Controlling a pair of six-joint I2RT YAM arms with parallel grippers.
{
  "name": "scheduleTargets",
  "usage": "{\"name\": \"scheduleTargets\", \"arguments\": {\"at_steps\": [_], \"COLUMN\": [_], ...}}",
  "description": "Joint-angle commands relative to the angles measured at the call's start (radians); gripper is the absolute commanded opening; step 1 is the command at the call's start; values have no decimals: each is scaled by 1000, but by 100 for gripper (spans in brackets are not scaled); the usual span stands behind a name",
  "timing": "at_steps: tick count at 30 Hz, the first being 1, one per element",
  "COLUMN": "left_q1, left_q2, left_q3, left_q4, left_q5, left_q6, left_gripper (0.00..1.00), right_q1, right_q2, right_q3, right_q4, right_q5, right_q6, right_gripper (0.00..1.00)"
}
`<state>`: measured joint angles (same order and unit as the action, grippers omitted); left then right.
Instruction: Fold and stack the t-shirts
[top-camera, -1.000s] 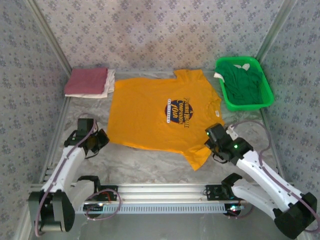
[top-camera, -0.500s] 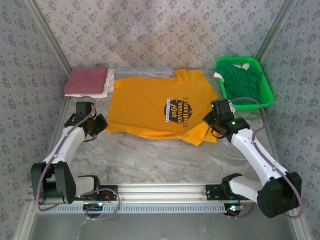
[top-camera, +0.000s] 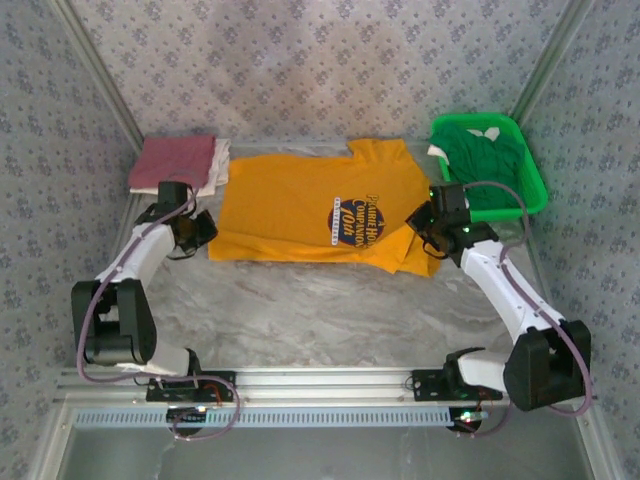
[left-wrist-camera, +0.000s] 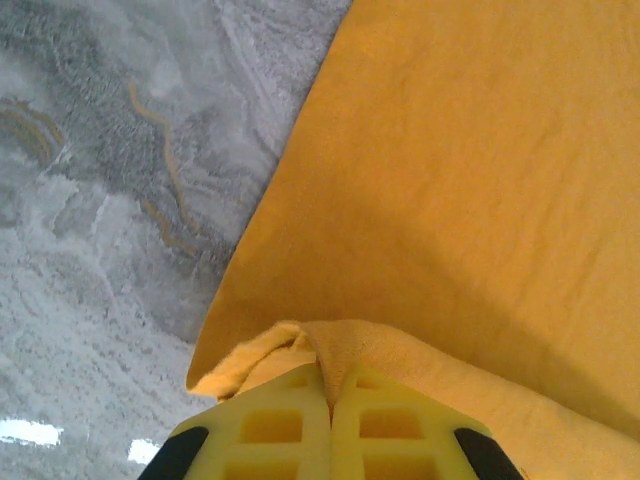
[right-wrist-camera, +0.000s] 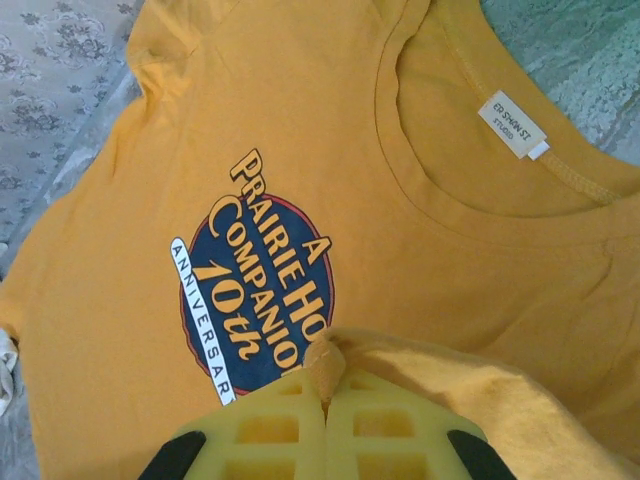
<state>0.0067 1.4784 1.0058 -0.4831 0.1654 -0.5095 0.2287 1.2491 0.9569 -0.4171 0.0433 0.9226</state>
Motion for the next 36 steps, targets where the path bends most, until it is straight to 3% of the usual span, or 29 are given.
{"name": "scheduleTargets", "arguments": {"at_steps": [1,20,21,22,26,29,36], "left_q1": [10,9,9,10,9,5,-66], "left_q2": [57,393,415,442,511,458,180], "left_q3": [72,349,375,405,498,480,145], "left_q4": [9,34,30,20,-1,-2,109], "left_q5": [-23,6,11,13,10,-9,-74], "left_q6": [47,91,96,103,114,92,46], "left_gripper": [0,0,6,22,31,36,41], "right_q1": [-15,-89,-93,-100,-141,-168,-125], "right_q2": [38,261,279,300,386,395,229], "right_q3": [35,121,131,145,226,273,157], "right_q4": [38,164,174,183,193,194,175], "right_q5": [-15,-63,-62,-68,-99,-138,-214], "right_q6": [-23,-45,-45,-42,-38,-48,-201], "right_gripper": [0,4,7,14,22,32,42]}}
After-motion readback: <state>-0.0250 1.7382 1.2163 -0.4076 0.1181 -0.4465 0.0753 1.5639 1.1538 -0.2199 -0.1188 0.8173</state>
